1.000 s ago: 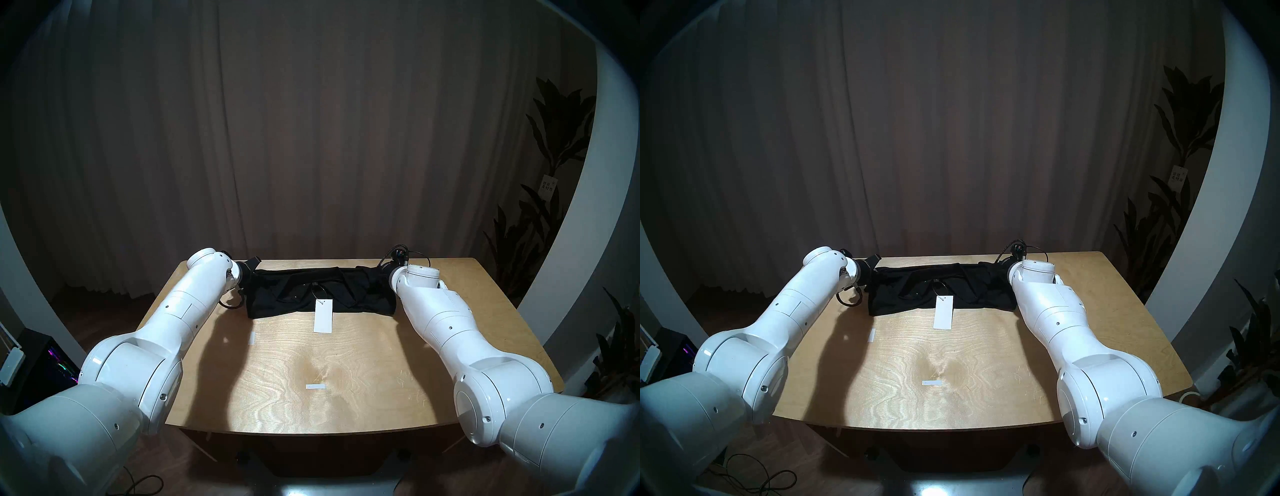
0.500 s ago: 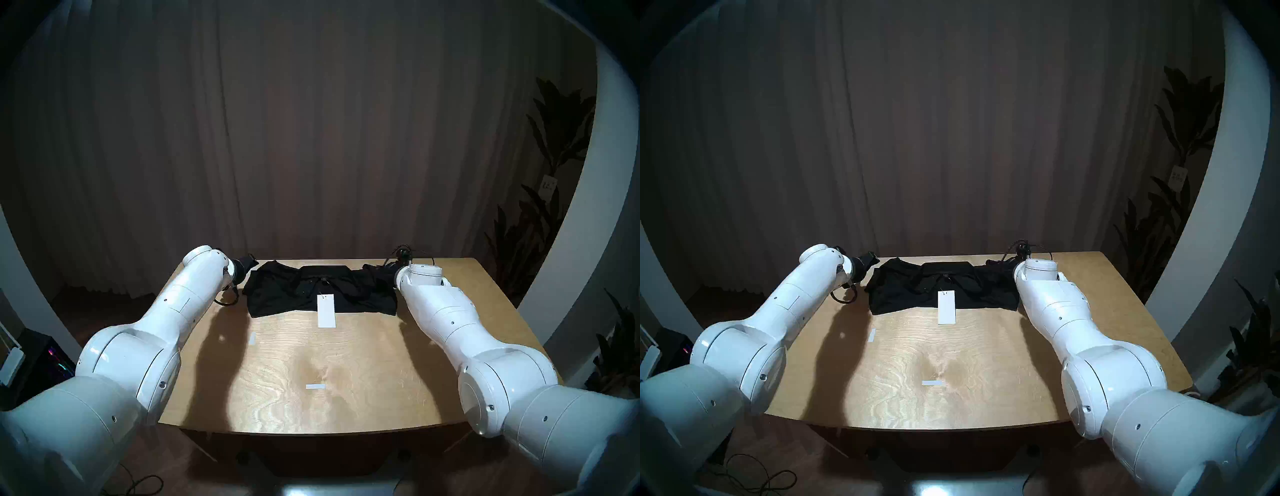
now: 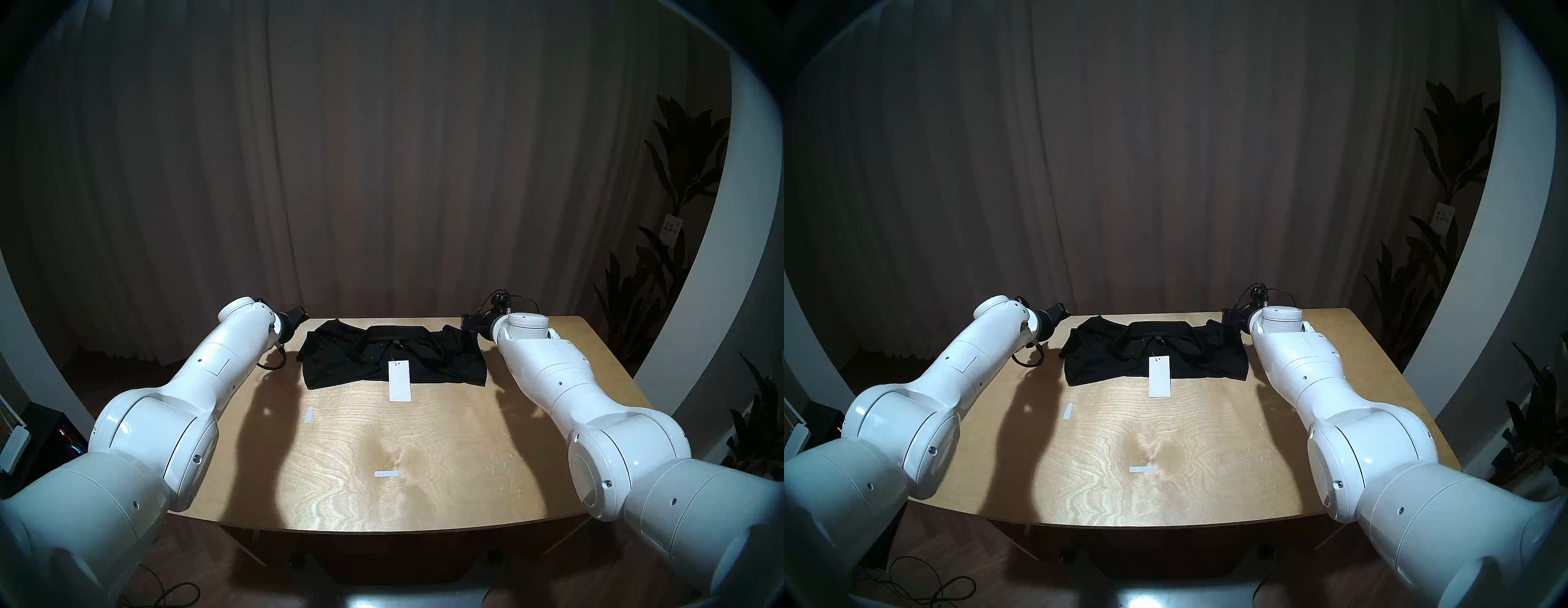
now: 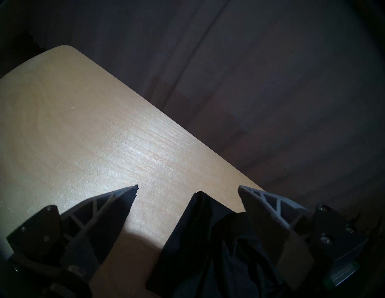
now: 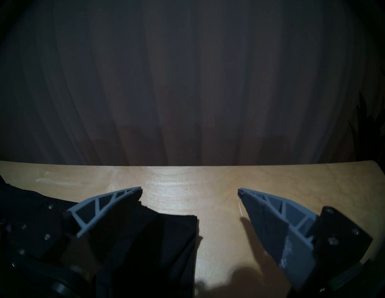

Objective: Fold the shirt by bringing both sleeves in and then folding it in half

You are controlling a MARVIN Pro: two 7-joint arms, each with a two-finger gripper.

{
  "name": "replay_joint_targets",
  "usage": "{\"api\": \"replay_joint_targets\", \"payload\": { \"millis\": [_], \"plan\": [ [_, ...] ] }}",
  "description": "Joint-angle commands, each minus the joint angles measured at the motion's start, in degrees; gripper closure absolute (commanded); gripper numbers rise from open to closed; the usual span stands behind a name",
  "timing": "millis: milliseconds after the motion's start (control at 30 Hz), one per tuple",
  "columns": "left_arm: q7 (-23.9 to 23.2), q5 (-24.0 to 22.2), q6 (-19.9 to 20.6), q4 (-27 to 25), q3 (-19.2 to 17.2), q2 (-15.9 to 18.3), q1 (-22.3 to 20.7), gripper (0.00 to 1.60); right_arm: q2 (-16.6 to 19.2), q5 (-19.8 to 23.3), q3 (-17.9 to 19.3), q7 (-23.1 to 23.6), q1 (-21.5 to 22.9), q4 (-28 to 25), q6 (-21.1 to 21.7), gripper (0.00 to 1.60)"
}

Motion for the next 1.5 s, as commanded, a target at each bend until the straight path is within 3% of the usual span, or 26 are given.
{"api": "replay_joint_targets", "payload": {
  "millis": [0, 333, 700, 1100, 1300, 1467],
  "plan": [
    [-6.9, -0.2, 1.6, -1.7, 0.1, 3.2, -0.8, 0.0, 3.2, 1.4, 0.6, 7.0, 0.1, -1.2, -6.7, 0.0],
    [-15.0, -1.3, 10.6, -7.8, 1.5, 6.7, 5.8, 0.0, 4.4, 4.8, 3.0, 14.7, -7.4, -4.3, -6.4, 0.0],
    [-20.0, -2.3, 15.2, -13.2, 1.7, 11.2, 8.1, 0.06, 6.0, 6.9, 4.0, 21.5, -12.3, -7.4, -6.4, 0.0],
    [-26.1, -3.3, 21.0, -23.3, 1.4, 17.9, 12.3, 0.06, 8.9, 9.0, 5.2, 29.4, -17.7, -12.3, -4.9, 0.0],
    [-28.3, -3.9, 23.1, -28.1, 0.9, 20.8, 14.3, 0.13, 10.3, 9.9, 6.5, 30.3, -18.0, -15.3, -3.4, 0.0],
    [-29.2, -4.6, 24.1, -31.4, -0.1, 23.1, 16.0, 0.13, 12.5, 9.5, 8.4, 28.2, -16.9, -18.6, -2.7, 0.0]
  ]
}}
